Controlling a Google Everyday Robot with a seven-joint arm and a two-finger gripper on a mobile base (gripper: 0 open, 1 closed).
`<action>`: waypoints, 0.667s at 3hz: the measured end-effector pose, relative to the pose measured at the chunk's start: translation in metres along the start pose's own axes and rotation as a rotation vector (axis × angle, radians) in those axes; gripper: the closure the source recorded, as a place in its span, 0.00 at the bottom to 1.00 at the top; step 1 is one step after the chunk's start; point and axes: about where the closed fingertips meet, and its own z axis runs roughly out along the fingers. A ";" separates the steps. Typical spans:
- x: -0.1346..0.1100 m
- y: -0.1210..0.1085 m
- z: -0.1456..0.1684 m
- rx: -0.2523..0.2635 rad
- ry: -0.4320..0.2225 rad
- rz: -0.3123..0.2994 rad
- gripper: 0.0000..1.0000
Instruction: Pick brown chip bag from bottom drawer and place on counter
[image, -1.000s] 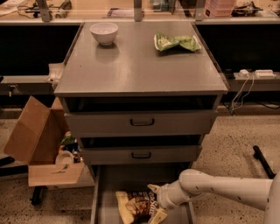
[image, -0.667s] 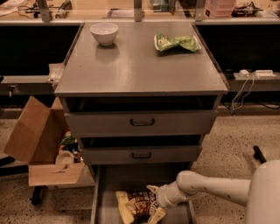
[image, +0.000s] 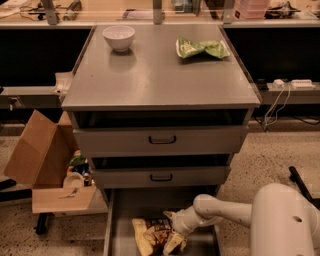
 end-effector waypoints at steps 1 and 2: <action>0.007 -0.019 0.028 -0.020 -0.003 0.001 0.00; 0.019 -0.031 0.048 -0.039 -0.003 0.020 0.18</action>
Offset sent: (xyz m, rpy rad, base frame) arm 0.0415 0.0183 -0.0828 0.0060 0.0698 0.0029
